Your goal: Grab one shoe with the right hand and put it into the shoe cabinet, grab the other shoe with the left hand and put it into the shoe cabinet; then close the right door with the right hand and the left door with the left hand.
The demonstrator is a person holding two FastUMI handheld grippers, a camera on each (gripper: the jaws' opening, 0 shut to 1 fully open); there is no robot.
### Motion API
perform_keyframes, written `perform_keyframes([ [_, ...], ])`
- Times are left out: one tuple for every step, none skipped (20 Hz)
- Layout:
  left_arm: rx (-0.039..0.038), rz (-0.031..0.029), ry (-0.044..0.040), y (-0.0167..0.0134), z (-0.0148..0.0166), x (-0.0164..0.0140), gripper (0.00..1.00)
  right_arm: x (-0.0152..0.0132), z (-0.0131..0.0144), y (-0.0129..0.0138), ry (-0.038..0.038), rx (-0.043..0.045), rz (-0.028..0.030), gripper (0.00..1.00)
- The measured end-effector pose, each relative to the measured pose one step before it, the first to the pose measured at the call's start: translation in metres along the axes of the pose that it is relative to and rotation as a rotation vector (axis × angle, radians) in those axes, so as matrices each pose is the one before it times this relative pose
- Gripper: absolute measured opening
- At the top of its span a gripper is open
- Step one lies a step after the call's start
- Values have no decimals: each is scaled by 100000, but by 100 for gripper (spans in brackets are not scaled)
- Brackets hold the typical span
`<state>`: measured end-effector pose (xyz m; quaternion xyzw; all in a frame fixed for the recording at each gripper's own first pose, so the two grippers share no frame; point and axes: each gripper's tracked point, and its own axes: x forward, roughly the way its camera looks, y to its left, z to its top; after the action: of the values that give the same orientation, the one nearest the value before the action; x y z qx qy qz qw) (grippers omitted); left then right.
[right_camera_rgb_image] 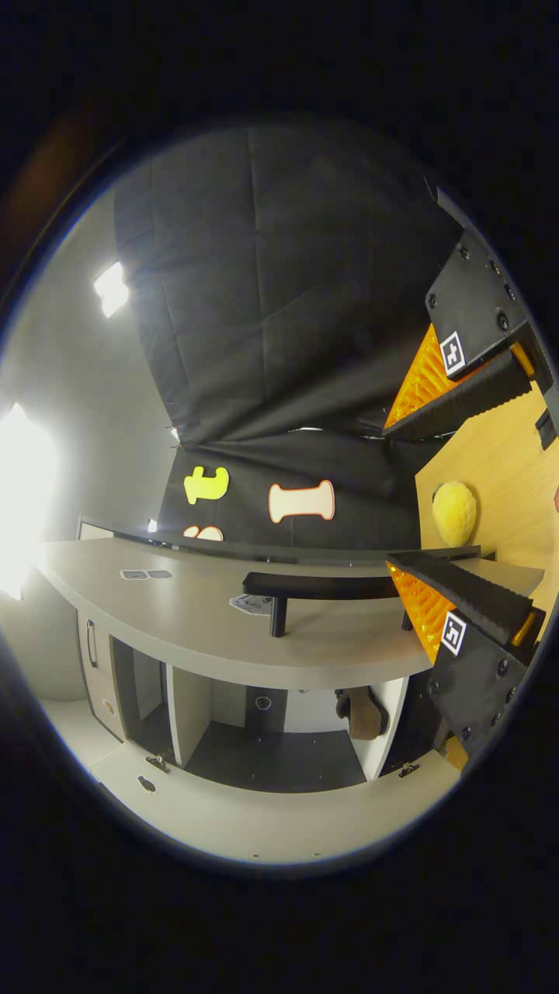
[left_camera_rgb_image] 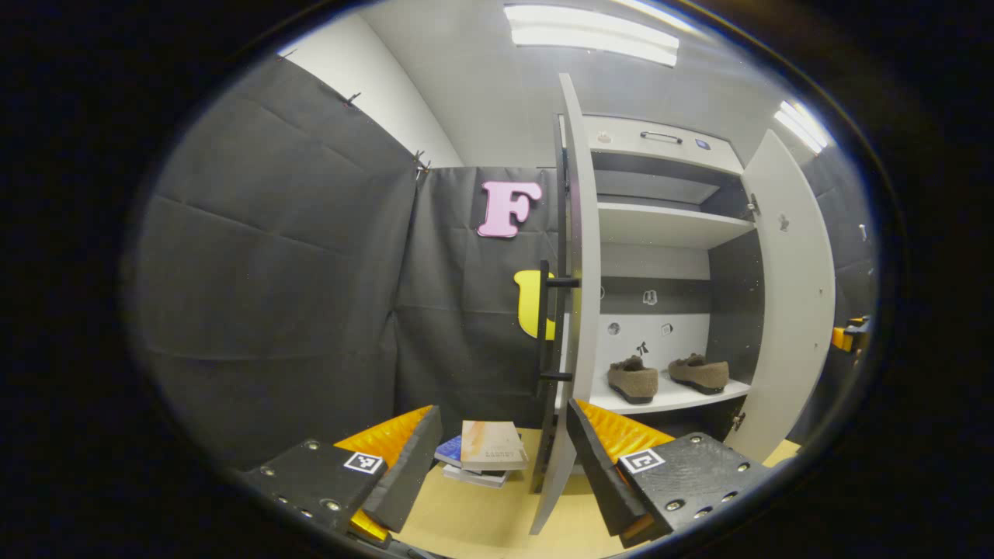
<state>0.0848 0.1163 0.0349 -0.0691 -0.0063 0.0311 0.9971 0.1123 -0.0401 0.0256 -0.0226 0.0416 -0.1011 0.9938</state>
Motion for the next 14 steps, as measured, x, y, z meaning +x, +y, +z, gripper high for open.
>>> perform_keyframes([
  [-186,145,363,87,-112,72,98,95,164,369,54,233,1446,94],
  [-166,274,402,81,-70,85,98,56,27,525,-4,334,1571,94],
  [-166,281,343,66,-58,31,99,-191,-143,557,37,166,1796,94],
  [-116,228,142,40,0,3,94,-39,60,460,-28,182,1931,94],
  [137,337,204,89,-114,-4,94,65,15,925,33,305,2050,94],
  [342,509,68,124,41,73,94,201,32,878,-13,602,2055,94],
  [338,479,93,44,19,67,94,270,-37,855,202,938,2228,94],
  [245,497,125,167,-32,-178,98,166,-13,880,301,1048,2460,94],
  [153,516,71,189,-30,-145,98,172,-68,804,315,797,2201,92],
  [197,634,153,157,1,-109,98,248,18,725,153,75,1952,94],
  [246,910,13,288,71,-177,98,223,-19,773,-261,-154,1991,94],
  [123,805,242,299,1,-196,93,364,84,698,-144,-474,1560,94],
  [45,1000,148,275,68,-122,98,325,-2,651,-290,-697,1573,94],
  [-111,968,183,69,-44,130,98,436,57,689,-69,-420,1662,94],
])
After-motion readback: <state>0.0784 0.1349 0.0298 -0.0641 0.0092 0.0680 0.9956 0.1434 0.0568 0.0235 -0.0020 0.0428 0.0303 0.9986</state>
